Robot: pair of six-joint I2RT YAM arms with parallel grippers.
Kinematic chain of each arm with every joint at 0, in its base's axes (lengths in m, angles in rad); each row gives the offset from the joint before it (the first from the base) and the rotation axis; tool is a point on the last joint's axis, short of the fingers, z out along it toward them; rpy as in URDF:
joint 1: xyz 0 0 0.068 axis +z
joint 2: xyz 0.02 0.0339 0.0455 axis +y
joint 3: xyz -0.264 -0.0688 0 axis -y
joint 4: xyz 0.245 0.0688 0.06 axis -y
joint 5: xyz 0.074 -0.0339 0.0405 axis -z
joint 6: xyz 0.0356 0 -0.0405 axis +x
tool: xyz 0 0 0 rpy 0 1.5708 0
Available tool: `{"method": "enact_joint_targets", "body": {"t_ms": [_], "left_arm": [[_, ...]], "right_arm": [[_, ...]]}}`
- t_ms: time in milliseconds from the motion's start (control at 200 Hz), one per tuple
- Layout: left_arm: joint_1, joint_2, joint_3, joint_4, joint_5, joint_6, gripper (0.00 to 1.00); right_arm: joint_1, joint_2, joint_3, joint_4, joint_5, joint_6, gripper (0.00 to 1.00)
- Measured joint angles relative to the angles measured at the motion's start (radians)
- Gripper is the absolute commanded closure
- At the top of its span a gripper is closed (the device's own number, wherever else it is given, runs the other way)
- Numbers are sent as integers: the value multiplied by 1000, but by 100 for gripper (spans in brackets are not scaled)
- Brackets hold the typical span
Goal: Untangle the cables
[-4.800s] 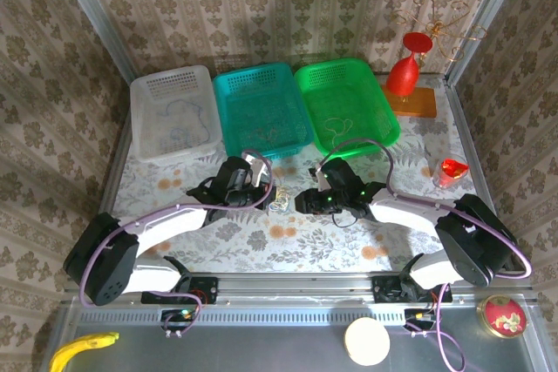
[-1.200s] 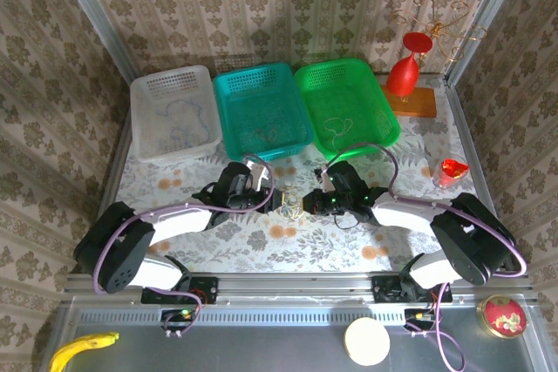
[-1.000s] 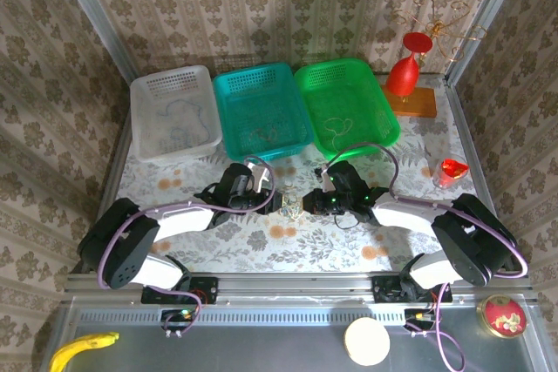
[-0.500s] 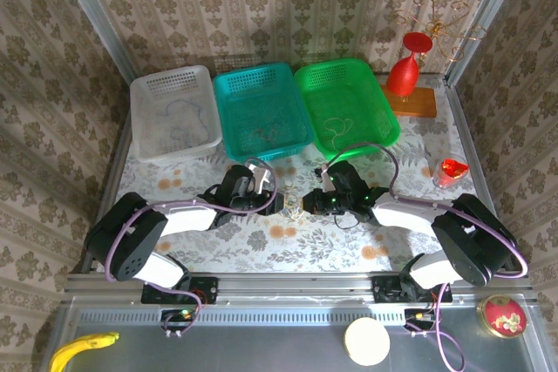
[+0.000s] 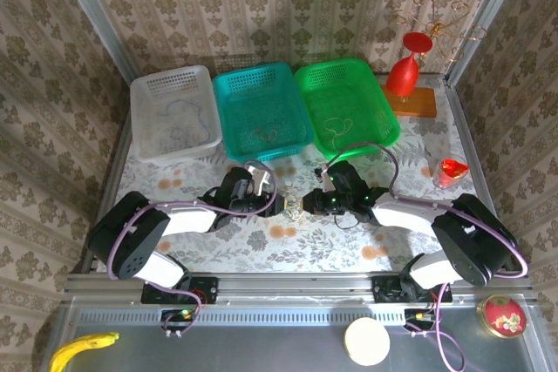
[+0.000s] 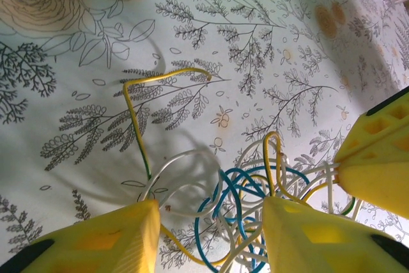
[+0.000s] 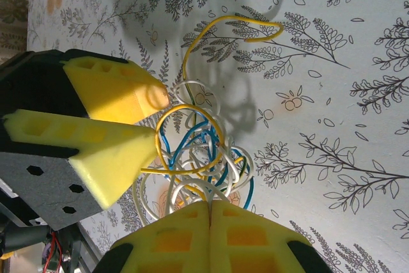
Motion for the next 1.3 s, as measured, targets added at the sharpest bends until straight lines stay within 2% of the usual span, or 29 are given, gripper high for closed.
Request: {"method": "enact_joint_targets", "body": {"t_ms": [135, 340, 490, 645, 935, 1035, 1155, 1240, 1300], "left_arm": [[0, 0, -3, 3, 0, -3, 50], [0, 0, -5, 30, 5, -9, 52], [0, 0, -19, 44, 10, -26, 64], [0, 0, -29, 56, 12, -37, 82], [0, 0, -33, 74, 13, -48, 100], [0, -9, -33, 74, 16, -48, 98], [0, -24, -33, 74, 16, -43, 75], [0, -24, -33, 72, 17, -50, 66], [0, -24, -33, 72, 18, -47, 64]], "right_arm": [[0, 0, 0, 0, 0, 0, 100], [0, 0, 0, 0, 0, 0, 100], [0, 0, 0, 0, 0, 0, 100], [0, 0, 0, 0, 0, 0, 100], [0, 0, 0, 0, 0, 0, 100], [0, 0, 0, 0, 0, 0, 100], [0, 0, 0, 0, 0, 0, 100], [0, 0, 0, 0, 0, 0, 100], [0, 0, 0, 0, 0, 0, 100]]}}
